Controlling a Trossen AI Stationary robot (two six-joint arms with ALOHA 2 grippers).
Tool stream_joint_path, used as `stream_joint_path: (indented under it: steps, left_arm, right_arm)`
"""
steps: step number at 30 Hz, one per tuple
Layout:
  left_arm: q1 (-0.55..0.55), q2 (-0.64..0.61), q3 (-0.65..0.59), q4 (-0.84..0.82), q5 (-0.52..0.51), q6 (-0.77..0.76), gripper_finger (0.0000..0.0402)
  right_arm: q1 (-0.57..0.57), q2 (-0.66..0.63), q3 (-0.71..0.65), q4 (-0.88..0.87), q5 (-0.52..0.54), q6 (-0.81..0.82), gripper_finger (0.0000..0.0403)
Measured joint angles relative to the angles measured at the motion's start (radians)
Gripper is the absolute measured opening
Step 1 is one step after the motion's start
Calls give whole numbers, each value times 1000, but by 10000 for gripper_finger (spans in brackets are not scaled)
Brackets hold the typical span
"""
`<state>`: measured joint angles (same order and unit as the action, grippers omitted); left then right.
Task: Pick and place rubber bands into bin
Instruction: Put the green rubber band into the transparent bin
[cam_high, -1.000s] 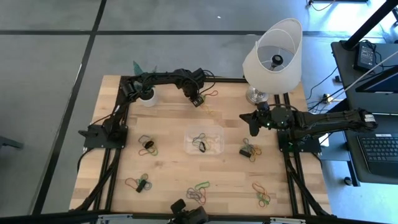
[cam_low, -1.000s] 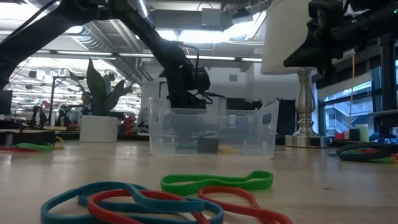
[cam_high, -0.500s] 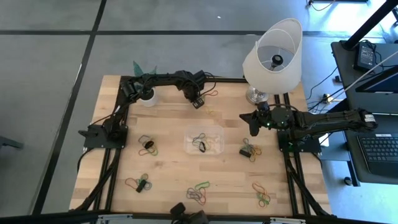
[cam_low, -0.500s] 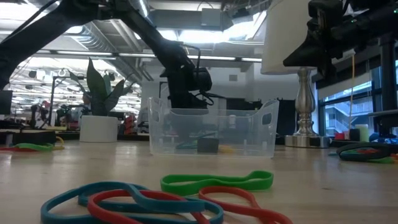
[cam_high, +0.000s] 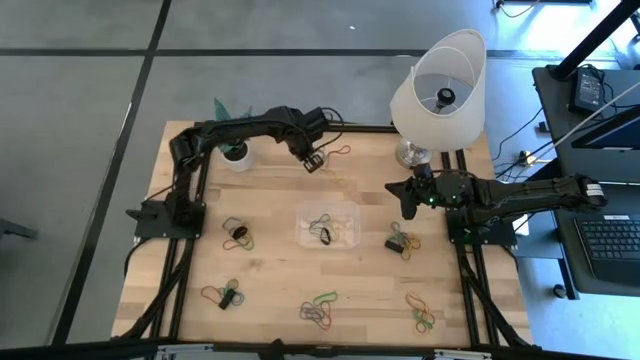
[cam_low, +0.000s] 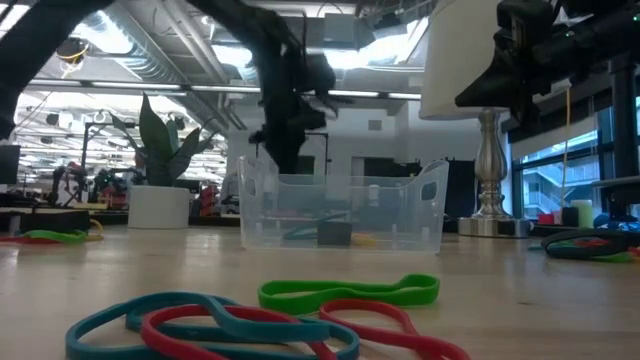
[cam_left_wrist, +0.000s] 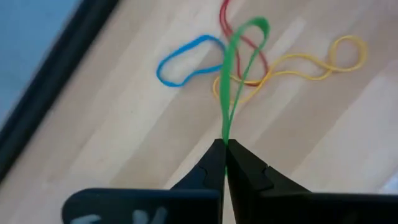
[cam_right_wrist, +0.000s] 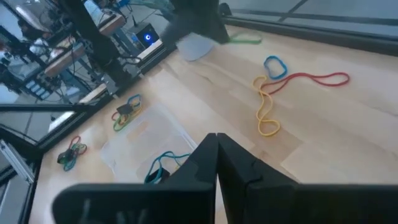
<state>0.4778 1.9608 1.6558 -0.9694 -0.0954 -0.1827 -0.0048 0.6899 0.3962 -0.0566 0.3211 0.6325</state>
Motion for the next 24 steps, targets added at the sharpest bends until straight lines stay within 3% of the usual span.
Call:
stream_joint_path:
  steps: [11, 16, 24]
  left_arm:
    - [-146, -152, 0, 8, 64, 56, 3]
    - [-263, -157, 0, 9, 59, 141, 3]
    - [-405, -144, 0, 76, 1, 81, 3]
  right_arm:
    - [0, 0, 0, 0, 0, -120, 12]
    - [0, 0, 0, -1, 0, -119, 12]
    - [0, 0, 0, -16, 0, -118, 12]
